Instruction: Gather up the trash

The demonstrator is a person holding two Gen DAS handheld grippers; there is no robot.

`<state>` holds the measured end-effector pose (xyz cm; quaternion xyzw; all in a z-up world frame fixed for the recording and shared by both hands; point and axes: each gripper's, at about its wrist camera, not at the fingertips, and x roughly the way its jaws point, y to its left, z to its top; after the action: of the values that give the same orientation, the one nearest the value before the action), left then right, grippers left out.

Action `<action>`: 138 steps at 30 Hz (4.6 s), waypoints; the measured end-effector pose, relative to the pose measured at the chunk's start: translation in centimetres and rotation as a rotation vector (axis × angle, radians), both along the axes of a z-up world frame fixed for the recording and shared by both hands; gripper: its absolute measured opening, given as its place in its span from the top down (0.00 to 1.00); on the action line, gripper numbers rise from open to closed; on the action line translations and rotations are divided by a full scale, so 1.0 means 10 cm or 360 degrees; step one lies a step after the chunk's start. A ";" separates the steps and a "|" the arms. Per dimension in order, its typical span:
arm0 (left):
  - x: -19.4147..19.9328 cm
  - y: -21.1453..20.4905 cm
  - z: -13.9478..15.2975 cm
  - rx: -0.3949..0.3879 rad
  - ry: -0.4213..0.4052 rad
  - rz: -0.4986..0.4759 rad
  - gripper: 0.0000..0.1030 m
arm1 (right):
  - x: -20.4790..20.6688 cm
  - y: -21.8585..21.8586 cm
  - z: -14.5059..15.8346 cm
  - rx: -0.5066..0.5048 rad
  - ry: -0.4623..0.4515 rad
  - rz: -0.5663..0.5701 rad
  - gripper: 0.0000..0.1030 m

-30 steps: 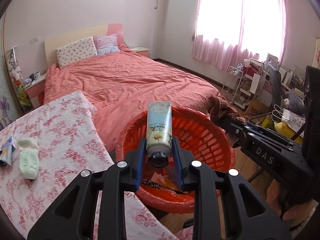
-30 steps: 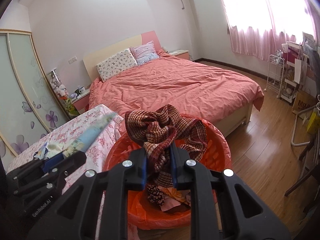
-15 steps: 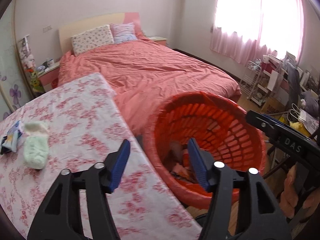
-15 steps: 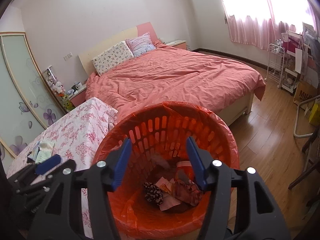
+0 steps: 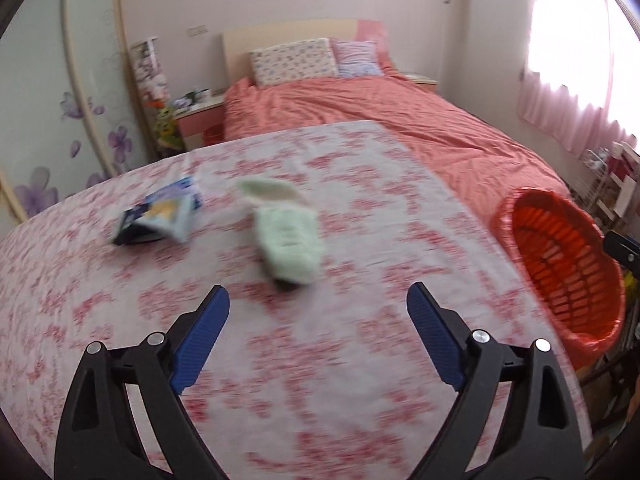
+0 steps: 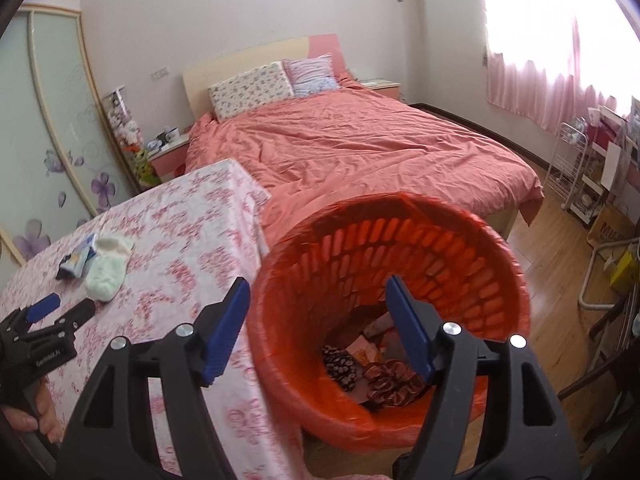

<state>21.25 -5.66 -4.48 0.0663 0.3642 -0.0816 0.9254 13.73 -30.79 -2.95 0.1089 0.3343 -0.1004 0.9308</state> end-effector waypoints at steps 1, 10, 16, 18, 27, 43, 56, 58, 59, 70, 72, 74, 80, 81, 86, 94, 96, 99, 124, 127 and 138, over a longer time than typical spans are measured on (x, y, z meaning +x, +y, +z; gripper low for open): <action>0.02 0.12 -0.01 0.0010 0.0002 0.0036 0.13 | 0.04 0.12 -0.01 -0.0016 0.0011 0.0036 0.33; 0.15 1.07 -0.05 -0.0008 -0.0007 0.0310 0.13 | 0.39 1.02 -0.08 -0.0084 0.0086 0.0287 0.33; 0.19 1.51 -0.06 -0.0055 -0.0004 0.0428 0.13 | 0.69 1.63 -0.08 -0.0081 0.0096 0.0440 0.35; 0.20 1.61 -0.07 -0.0050 0.0000 0.0450 0.13 | 0.82 1.80 -0.09 -0.0066 0.0109 0.0485 0.43; 0.28 1.89 -0.19 -0.0105 0.0048 0.0478 0.13 | 1.57 2.19 -0.21 0.0042 0.0193 0.0469 0.61; 0.47 1.74 -0.17 -0.0197 0.0044 0.0409 0.15 | 1.66 1.96 -0.30 0.0082 0.0188 0.0396 0.97; 1.01 1.24 -0.15 -0.0283 0.0054 0.0382 0.16 | 1.48 1.54 -0.53 -0.0086 0.0308 0.0215 0.96; 1.10 1.22 -0.17 -0.0285 0.0076 0.0408 0.24 | 1.47 1.54 -0.53 -0.0094 0.0307 0.0221 0.96; 1.15 1.21 -0.20 -0.0283 0.0096 0.0429 0.25 | 1.47 1.54 -0.53 -0.0093 0.0307 0.0222 0.96; 1.12 1.34 -0.34 -0.0328 0.0230 0.0400 0.76 | 1.46 1.57 -0.53 -0.0091 0.0308 0.0235 0.95; 1.03 1.42 -0.33 -0.0341 0.0238 0.0359 0.87 | 1.46 1.57 -0.53 -0.0096 0.0308 0.0235 0.95; 0.91 1.51 -0.32 -0.0364 0.0257 0.0303 0.87 | 1.45 1.57 -0.53 -0.0102 0.0310 0.0236 0.94; 0.59 1.71 -0.27 -0.0288 0.0241 0.0290 0.72 | 1.46 1.59 -0.53 -0.0128 0.0314 0.0235 0.94; 0.56 1.75 -0.25 -0.0292 0.0225 0.0308 0.50 | 1.46 1.60 -0.53 -0.0132 0.0315 0.0235 0.94; 0.51 1.81 -0.14 -0.0298 0.0134 0.0443 0.21 | 1.46 1.61 -0.53 -0.0147 0.0320 0.0233 0.94; 0.82 1.96 -0.28 -0.0330 0.0251 0.0761 0.20 | 1.46 1.62 -0.53 -0.0161 0.0323 0.0230 0.93; 0.92 2.00 -0.33 -0.0346 0.0294 0.0791 0.20 | 1.46 1.62 -0.53 -0.0157 0.0323 0.0231 0.93; 1.03 2.03 -0.36 -0.0314 0.0298 0.0798 0.20 | 1.46 1.62 -0.53 -0.0158 0.0323 0.0231 0.93; 0.71 1.87 -0.37 -0.0304 0.0211 0.0226 0.61 | 1.45 1.62 -0.54 -0.0132 0.0317 0.0234 0.93; 0.72 1.82 -0.35 -0.0245 0.0192 0.0266 0.45 | 1.45 1.62 -0.53 -0.0135 0.0317 0.0233 0.93; 0.94 1.73 -0.40 -0.0117 0.0225 0.0445 0.36 | 1.45 1.61 -0.54 -0.0125 0.0315 0.0234 0.93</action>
<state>30.69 11.64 -8.45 -0.0250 0.4307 0.0302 0.9016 28.23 -14.70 -8.33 0.0370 0.4275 -0.0551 0.9016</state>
